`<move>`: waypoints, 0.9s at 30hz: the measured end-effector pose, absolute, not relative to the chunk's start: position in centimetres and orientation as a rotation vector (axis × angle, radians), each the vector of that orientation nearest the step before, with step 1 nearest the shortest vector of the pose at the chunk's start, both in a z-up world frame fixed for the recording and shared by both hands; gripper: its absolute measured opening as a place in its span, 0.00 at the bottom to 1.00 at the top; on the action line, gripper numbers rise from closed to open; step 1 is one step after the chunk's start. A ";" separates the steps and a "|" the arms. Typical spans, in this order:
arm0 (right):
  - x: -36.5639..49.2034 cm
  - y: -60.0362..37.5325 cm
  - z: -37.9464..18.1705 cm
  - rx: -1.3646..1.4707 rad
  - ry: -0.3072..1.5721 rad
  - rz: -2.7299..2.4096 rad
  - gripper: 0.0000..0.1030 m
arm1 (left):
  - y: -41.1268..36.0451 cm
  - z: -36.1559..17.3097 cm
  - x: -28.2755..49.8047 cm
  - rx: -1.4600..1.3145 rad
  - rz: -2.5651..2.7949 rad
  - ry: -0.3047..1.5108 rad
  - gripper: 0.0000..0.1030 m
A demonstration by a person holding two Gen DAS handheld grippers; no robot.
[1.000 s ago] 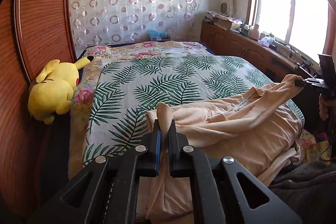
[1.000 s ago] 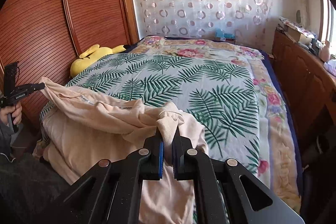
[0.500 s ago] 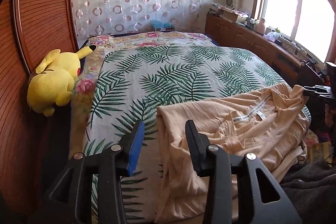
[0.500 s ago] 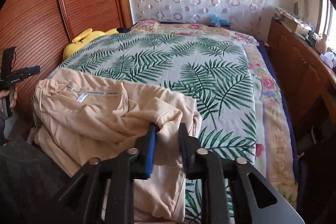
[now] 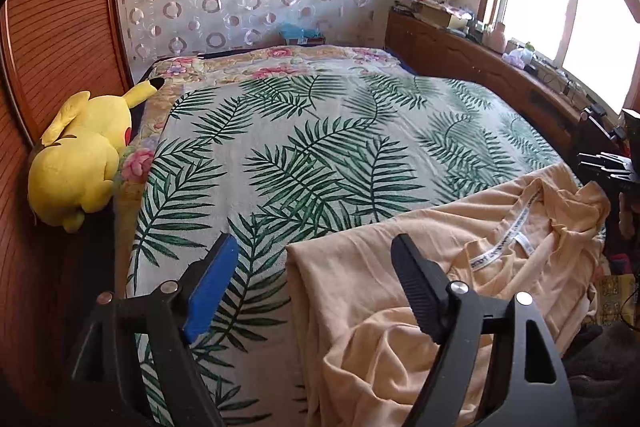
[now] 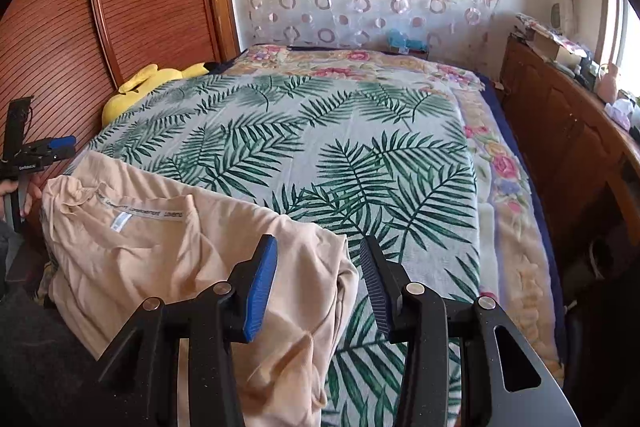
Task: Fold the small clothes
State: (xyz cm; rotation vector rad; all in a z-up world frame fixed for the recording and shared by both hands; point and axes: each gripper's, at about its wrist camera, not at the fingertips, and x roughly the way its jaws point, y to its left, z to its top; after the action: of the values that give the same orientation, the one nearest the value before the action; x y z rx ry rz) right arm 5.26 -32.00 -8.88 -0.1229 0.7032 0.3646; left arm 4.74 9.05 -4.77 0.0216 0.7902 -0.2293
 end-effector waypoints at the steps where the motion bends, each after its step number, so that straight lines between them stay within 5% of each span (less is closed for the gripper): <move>1: 5.7 -31.9 -9.2 -0.123 0.713 0.364 0.44 | 9.0 -5.0 5.0 0.028 -0.219 0.797 0.77; 9: 7.8 -31.5 -9.8 -0.102 0.760 0.367 0.44 | 10.1 -6.7 7.8 0.017 -0.165 0.877 0.77; 14: 8.3 -31.7 -10.3 -0.092 0.765 0.361 0.57 | 10.1 -8.0 8.2 0.021 -0.159 0.912 0.77; 27: 9.2 -31.5 -11.5 -0.107 0.809 0.355 0.59 | 10.2 -8.8 8.4 0.004 -0.163 0.927 0.77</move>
State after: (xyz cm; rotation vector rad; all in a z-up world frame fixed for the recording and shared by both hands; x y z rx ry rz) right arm 9.23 -31.48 -11.52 -0.1072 0.8090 0.3554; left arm 8.36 10.22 -8.78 0.0036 0.9274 -0.1635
